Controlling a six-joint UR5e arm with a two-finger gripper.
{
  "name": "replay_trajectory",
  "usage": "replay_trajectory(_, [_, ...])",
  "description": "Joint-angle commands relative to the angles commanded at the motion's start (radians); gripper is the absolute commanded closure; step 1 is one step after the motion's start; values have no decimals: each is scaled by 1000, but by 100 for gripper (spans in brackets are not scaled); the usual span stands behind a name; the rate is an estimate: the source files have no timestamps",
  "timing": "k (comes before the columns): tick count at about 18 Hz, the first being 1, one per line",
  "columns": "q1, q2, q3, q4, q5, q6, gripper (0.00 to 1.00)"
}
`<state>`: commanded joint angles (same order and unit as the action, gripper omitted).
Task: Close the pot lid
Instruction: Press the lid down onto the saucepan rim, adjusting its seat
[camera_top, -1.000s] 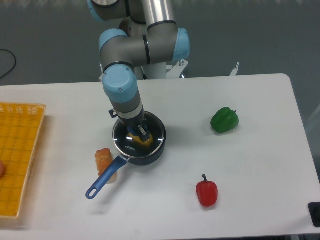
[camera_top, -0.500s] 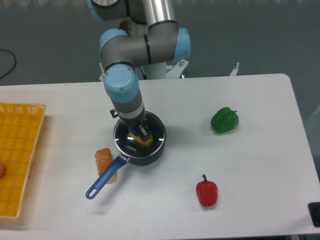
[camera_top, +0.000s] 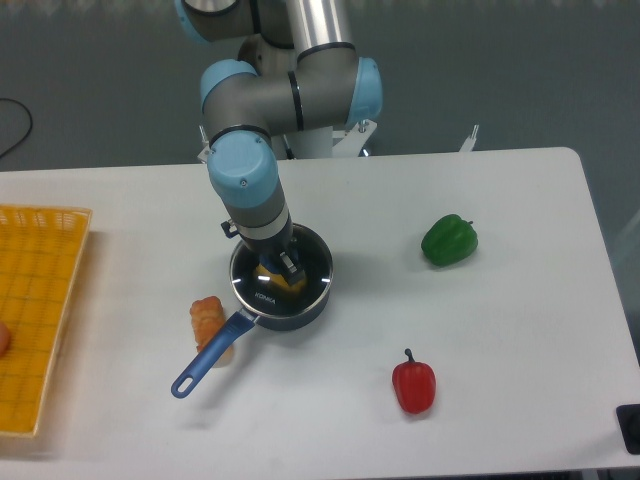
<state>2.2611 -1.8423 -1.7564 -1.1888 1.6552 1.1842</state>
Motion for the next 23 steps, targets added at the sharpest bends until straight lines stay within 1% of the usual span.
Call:
replay_trajectory(4, [-2,-8,3,0,2,-5,37])
replay_trajectory(6, [-2,-8,3,0,5,-3,32])
replay_trajectory(7, [-5,-9,3,0,8,-3,26])
replay_trajectory(9, [-5,-8,3,0,8,-2,20])
replay_trajectory(10, [-2,-9,3,0,15,0,19])
replay_trajectory(11, [-2,-8,3,0,20,2,13])
replay_trajectory(12, [-2,-9,3,0,20,2,1])
replay_trajectory(19, [-5,-14,8,0,21,-2,0])
replay_trajectory(23, [-8,-11,46,-6,18,-5,0])
